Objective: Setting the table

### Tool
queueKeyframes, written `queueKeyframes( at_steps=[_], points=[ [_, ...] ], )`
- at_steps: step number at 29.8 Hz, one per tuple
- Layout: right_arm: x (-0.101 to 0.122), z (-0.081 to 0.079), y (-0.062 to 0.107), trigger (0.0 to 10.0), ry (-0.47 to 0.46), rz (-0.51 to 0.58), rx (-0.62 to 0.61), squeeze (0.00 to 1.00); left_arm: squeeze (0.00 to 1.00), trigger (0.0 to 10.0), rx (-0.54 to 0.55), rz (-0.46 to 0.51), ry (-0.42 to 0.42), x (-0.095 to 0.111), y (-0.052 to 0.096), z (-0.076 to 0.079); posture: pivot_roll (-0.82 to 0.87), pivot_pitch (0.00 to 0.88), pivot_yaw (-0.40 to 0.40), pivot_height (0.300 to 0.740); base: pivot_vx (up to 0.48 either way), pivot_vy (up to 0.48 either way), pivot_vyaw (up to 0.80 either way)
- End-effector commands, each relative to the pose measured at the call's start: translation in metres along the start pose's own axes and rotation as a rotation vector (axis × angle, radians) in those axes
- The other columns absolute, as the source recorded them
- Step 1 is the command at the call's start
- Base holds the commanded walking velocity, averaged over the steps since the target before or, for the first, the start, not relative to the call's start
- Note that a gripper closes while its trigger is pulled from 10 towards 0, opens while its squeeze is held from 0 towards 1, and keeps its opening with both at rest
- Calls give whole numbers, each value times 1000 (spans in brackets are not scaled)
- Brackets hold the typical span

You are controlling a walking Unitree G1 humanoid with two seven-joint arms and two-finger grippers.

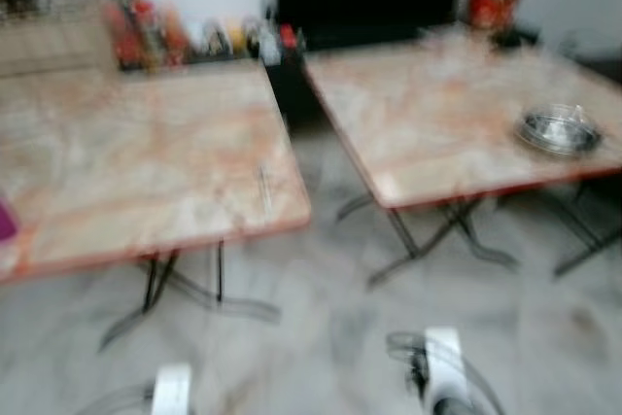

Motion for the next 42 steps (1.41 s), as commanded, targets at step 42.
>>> queueKeyframes(
  at_steps=[42],
  points=[
    [15, -5, -2, 10000, -17, 51, 13, 0, 0, 10000, -8, -28, -56, -12, 2, -7, -10, 0, 59, 732, 132, 109, 61]
  ],
)
Point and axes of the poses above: a point about 5 cm out from each wrist's last joint towards the gripper, its own y axis pointing back from the gripper into the wrist, its own x axis along the axis of the wrist's last joint, z = x × y, the point moved 6 cm from there along -y, pointing out of the wrist towards the gripper, and after that the axes turned 7 degrees about -y, right-handed, at the moved point
